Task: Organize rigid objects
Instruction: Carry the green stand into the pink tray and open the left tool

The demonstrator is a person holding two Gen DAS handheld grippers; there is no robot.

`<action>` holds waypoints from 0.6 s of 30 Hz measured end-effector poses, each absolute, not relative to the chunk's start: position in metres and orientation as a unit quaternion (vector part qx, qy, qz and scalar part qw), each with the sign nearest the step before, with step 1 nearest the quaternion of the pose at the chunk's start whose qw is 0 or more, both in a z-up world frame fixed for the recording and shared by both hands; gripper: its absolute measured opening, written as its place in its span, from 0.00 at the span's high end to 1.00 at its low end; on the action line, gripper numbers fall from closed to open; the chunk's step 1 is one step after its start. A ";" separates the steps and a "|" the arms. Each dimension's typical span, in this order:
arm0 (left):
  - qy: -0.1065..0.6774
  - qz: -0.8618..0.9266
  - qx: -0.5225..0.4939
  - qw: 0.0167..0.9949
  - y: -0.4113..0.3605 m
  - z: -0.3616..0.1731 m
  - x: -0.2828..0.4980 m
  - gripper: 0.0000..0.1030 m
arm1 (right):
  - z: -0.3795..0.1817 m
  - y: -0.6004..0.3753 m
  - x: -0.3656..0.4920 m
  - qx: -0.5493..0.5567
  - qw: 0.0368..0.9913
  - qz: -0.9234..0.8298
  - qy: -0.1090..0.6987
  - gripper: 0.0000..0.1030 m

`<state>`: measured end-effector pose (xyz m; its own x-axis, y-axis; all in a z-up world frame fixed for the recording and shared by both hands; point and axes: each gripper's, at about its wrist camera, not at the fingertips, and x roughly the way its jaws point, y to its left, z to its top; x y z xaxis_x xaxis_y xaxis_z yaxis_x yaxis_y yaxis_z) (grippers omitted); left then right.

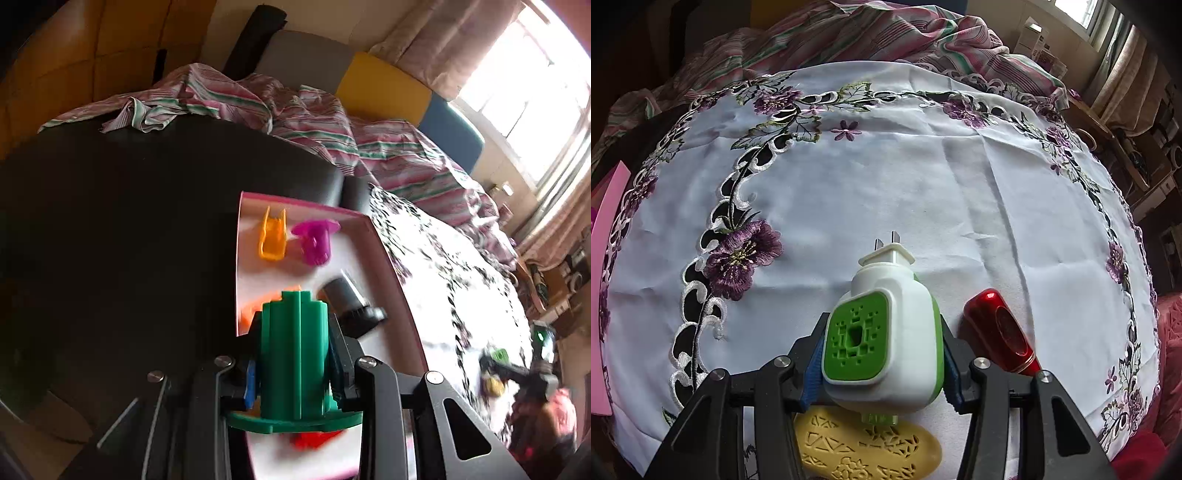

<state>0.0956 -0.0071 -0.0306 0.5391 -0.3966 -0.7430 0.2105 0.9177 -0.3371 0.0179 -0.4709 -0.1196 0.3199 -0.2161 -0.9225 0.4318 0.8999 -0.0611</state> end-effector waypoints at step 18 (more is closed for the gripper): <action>0.500 -0.156 -0.042 0.851 -0.060 -0.068 0.192 0.67 | -0.119 -0.470 0.018 0.095 0.807 -0.199 0.549 0.50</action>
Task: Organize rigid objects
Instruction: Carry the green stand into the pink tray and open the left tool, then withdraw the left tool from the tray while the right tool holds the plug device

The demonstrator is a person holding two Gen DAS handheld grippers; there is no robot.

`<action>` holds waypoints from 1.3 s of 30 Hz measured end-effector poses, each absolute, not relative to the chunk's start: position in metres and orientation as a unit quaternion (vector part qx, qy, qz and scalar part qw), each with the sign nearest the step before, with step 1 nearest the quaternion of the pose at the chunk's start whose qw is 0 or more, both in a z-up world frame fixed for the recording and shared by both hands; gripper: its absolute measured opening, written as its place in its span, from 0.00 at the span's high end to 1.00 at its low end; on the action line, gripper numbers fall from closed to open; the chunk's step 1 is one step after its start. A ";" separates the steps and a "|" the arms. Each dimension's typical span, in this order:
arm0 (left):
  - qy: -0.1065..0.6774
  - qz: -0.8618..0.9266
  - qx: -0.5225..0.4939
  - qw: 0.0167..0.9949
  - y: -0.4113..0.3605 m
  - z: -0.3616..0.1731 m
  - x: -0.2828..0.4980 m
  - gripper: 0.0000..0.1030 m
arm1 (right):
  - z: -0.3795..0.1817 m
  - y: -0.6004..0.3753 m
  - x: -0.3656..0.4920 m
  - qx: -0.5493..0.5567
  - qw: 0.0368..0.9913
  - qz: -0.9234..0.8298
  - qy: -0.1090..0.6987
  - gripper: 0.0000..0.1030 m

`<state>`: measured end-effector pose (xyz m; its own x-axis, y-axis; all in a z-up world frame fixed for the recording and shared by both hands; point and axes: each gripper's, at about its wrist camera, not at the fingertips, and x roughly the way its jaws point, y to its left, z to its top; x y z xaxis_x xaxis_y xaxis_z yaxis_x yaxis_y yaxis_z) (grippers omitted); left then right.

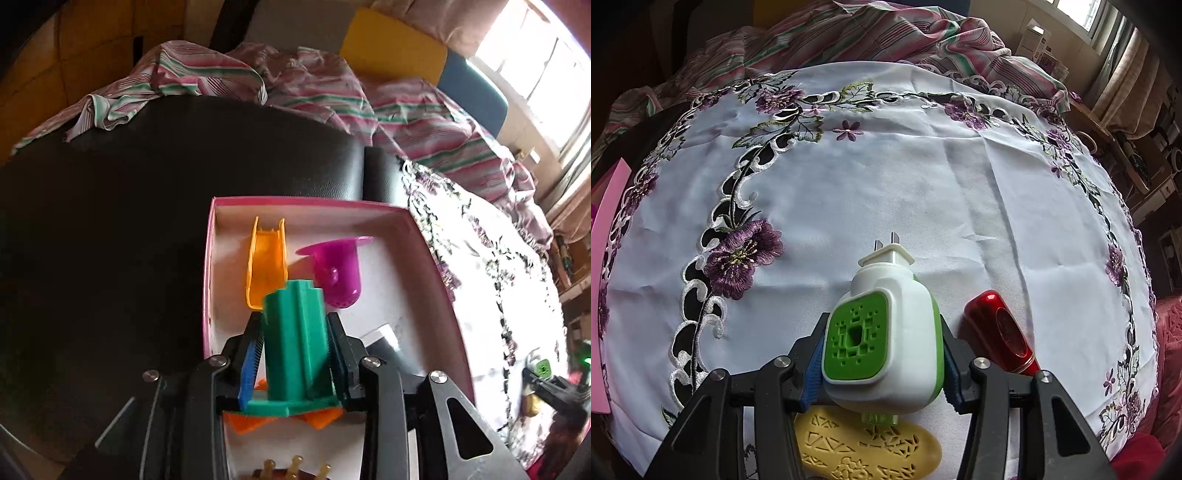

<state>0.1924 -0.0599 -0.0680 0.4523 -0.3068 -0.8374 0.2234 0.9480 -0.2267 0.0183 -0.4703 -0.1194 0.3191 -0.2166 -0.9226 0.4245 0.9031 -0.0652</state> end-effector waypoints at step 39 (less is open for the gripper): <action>0.407 -0.136 -0.014 0.903 -0.046 -0.020 0.089 0.44 | -0.119 -0.464 0.018 0.071 0.808 -0.200 0.549 0.50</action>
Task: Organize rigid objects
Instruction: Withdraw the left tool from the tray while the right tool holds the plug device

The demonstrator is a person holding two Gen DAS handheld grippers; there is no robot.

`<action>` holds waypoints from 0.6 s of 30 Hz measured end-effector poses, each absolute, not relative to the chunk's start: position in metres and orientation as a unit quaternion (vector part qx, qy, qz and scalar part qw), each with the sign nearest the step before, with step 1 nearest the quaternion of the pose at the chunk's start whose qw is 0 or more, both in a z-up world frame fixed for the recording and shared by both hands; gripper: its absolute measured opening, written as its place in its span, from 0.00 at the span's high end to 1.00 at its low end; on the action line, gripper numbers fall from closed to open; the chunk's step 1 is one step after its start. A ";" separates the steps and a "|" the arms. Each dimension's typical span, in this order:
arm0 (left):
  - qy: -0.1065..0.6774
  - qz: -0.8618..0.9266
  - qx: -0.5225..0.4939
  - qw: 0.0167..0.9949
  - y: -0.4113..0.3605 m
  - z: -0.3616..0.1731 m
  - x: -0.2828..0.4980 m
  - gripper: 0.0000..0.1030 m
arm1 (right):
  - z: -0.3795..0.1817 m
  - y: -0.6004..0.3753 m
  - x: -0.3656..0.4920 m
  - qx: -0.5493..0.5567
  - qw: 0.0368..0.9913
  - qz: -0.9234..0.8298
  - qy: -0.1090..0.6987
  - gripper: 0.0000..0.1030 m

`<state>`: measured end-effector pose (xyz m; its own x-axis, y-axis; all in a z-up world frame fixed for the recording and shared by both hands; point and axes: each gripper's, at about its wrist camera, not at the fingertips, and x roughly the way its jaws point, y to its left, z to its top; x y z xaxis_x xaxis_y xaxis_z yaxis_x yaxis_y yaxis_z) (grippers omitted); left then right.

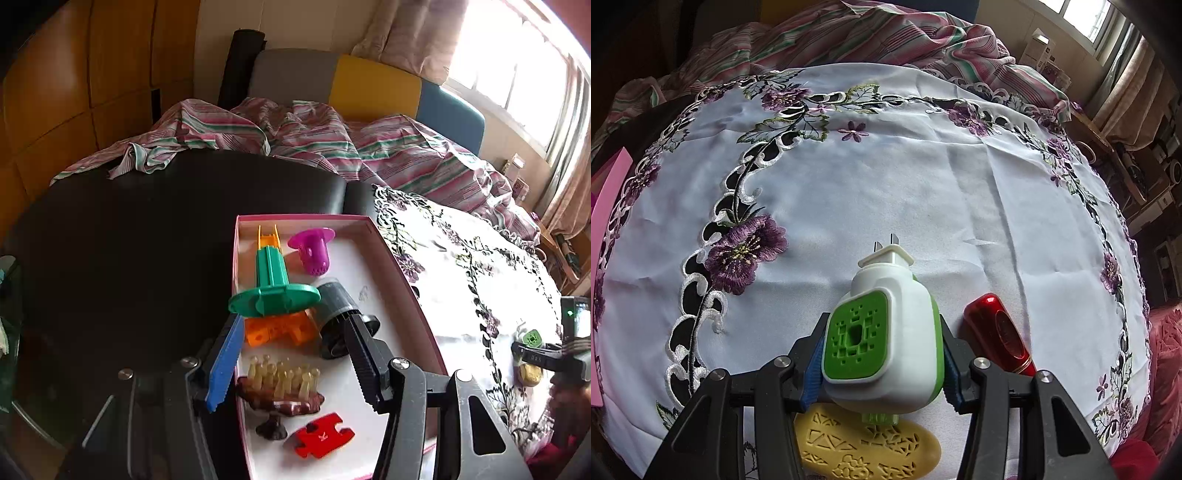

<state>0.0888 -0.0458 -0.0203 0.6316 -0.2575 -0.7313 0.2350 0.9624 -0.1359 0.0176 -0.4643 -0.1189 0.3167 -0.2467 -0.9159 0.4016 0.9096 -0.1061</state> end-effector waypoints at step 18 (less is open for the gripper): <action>0.413 -0.131 -0.005 0.901 -0.039 -0.026 0.058 0.44 | -0.118 -0.462 0.018 0.063 0.808 -0.201 0.551 0.50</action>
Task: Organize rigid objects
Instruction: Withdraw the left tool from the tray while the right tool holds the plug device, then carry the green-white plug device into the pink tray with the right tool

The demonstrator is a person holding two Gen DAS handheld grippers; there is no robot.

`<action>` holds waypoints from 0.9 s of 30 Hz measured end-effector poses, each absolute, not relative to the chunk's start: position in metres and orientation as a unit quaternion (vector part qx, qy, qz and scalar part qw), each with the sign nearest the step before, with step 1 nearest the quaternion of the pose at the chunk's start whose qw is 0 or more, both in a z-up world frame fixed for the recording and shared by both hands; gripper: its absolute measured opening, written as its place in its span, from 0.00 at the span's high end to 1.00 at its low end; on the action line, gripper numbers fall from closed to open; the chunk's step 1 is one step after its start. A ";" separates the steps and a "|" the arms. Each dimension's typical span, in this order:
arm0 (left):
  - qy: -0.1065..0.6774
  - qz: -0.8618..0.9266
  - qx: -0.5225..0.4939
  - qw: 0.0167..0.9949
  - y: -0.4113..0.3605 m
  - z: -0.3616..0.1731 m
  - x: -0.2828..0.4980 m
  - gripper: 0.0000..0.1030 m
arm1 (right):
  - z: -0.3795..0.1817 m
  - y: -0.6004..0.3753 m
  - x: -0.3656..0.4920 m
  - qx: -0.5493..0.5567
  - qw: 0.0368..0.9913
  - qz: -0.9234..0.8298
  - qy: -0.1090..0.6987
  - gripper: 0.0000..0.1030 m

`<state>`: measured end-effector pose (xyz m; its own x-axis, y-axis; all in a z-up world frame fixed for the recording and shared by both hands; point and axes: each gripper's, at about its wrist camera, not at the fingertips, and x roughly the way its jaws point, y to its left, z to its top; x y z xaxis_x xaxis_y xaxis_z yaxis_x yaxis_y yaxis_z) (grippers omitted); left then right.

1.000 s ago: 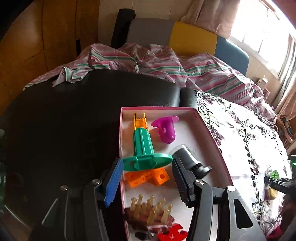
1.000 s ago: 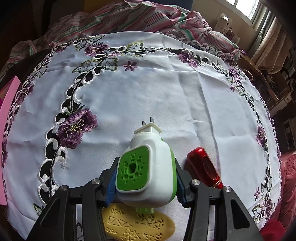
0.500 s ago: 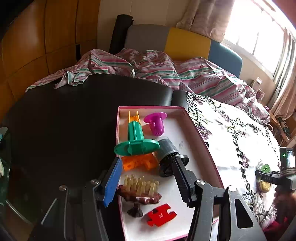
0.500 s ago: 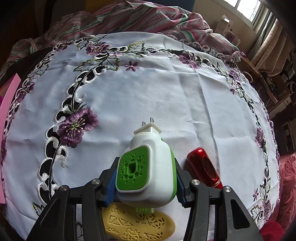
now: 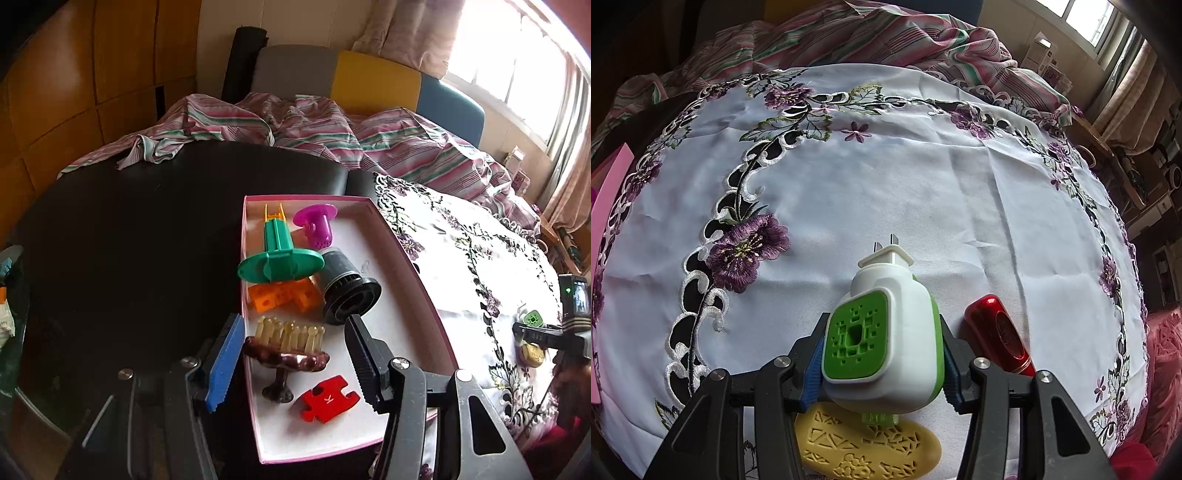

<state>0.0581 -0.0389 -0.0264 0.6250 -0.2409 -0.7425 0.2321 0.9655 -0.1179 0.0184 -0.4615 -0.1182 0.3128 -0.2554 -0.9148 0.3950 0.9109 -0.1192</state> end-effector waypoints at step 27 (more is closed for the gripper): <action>0.423 -0.083 0.000 0.902 -0.002 -0.042 0.044 0.44 | -0.108 -0.450 0.017 0.060 0.823 -0.183 0.534 0.50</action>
<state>0.0441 -0.0022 -0.0419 0.6282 -0.1499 -0.7635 0.1498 0.9862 -0.0704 0.0172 -0.4499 -0.1083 0.3636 -0.2368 -0.9009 0.3659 0.9257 -0.0957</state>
